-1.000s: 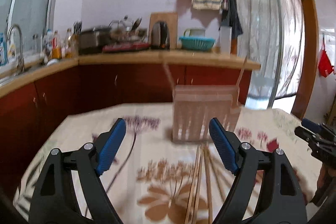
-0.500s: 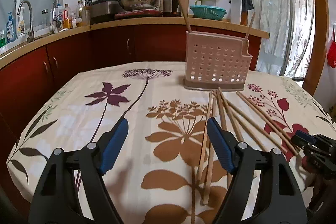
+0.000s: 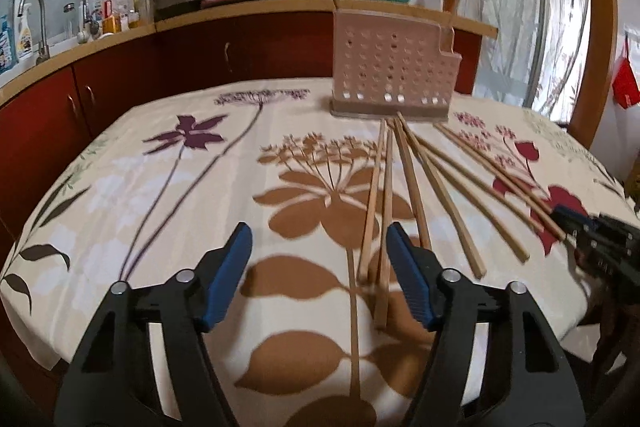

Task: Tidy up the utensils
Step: 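Move both grippers back down to the loose chopsticks on the table, then close the right gripper on a chopstick while the left gripper grasps another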

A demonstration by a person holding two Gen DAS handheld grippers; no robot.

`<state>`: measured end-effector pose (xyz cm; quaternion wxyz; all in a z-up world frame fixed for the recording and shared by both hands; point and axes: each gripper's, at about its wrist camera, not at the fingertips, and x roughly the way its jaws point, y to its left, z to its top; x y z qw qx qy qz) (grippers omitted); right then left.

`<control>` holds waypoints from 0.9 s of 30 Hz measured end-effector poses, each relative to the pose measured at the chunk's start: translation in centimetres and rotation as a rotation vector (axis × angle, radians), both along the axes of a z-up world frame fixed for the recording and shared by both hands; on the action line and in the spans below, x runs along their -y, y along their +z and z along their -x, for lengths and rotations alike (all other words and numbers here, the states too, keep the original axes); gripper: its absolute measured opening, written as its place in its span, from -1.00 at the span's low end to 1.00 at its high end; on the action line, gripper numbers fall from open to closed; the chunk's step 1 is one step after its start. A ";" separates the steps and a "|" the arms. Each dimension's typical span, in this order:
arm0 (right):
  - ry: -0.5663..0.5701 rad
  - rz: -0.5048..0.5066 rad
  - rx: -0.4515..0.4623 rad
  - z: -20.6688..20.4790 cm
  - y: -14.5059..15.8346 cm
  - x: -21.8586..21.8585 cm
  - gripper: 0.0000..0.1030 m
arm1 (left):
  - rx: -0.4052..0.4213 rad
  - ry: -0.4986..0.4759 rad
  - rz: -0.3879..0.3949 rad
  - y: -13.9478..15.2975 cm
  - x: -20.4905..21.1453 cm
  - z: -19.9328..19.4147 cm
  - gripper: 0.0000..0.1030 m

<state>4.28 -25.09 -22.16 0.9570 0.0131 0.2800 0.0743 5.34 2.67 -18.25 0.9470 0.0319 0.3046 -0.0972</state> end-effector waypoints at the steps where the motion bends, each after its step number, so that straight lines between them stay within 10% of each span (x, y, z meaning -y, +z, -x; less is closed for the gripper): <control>1: -0.001 -0.002 -0.001 0.0 0.0 0.0 -0.79 | -0.010 -0.001 -0.003 -0.3 0.0 0.0 0.21; 27: -0.002 -0.017 0.008 0.1 0.0 0.1 -0.79 | -0.045 -0.081 -0.031 -2.6 1.2 0.3 -0.59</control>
